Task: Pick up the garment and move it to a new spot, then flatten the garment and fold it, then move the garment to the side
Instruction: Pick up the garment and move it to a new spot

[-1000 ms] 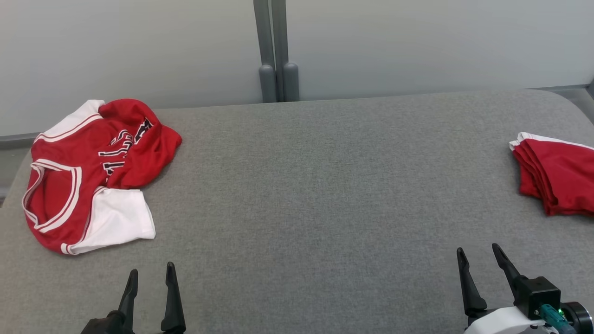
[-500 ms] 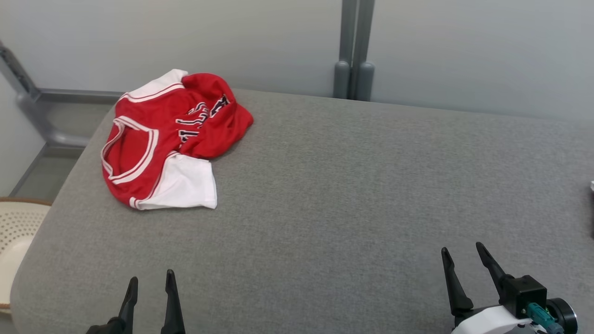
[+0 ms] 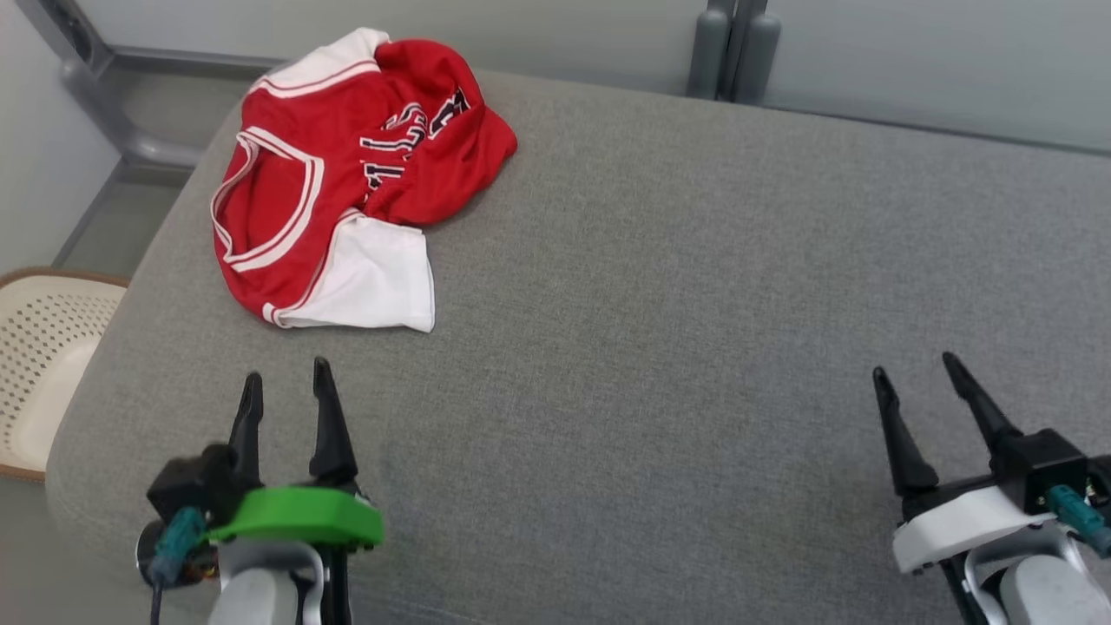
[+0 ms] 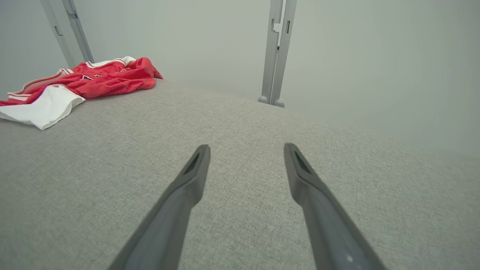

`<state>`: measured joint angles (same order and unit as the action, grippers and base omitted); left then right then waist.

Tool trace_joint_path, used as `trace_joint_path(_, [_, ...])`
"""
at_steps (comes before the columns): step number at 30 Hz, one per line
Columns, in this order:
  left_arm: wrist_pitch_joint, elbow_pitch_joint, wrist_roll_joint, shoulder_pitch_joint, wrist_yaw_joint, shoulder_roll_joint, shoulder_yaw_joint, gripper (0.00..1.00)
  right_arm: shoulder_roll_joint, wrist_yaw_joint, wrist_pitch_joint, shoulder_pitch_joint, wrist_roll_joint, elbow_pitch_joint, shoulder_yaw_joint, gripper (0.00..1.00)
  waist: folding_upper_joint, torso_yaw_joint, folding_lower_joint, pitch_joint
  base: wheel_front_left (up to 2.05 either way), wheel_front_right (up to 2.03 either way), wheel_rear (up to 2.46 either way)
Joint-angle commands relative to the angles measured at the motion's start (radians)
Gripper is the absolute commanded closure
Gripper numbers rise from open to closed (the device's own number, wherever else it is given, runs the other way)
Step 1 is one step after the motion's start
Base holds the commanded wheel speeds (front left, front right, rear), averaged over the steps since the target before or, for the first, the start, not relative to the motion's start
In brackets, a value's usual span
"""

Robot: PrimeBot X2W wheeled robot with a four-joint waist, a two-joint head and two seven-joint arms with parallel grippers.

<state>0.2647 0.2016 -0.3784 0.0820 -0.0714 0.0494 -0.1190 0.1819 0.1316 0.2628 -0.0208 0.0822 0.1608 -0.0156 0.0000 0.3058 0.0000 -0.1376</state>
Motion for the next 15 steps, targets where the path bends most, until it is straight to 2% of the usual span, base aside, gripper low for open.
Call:
trace_joint_path(1, [-0.001, 0.045, -0.043, 0.086, -0.021, 0.002, -0.005, 0.0, 0.025, -0.002, 0.003, -0.037, 0.012, -0.011, 0.007, 0.0, 0.0, -0.075, 0.0, -0.219, 0.0, 0.0, 0.0])
trace_joint_path(3, [-0.021, 0.14, -0.051, 0.2, -0.038, 0.002, -0.028, 0.0, 0.056, -0.002, 0.003, -0.072, 0.019, -0.021, 0.005, 0.0, 0.0, -0.088, 0.0, -0.285, 0.0, 0.0, 0.0])
trace_joint_path(8, [-0.093, 0.343, -0.089, 0.46, -0.109, 0.012, 0.011, 0.0, 0.101, -0.002, 0.003, -0.142, 0.037, -0.043, -0.005, 0.0, 0.0, -0.126, 0.0, -0.405, 0.0, 0.0, 0.0])
trace_joint_path(15, [-0.17, 0.608, -0.102, 0.634, -0.176, 0.077, 0.058, 0.0, 0.098, -0.002, 0.003, -0.184, 0.054, -0.033, -0.023, 0.0, 0.0, -0.177, 0.0, -0.439, 0.0, 0.0, 0.0])
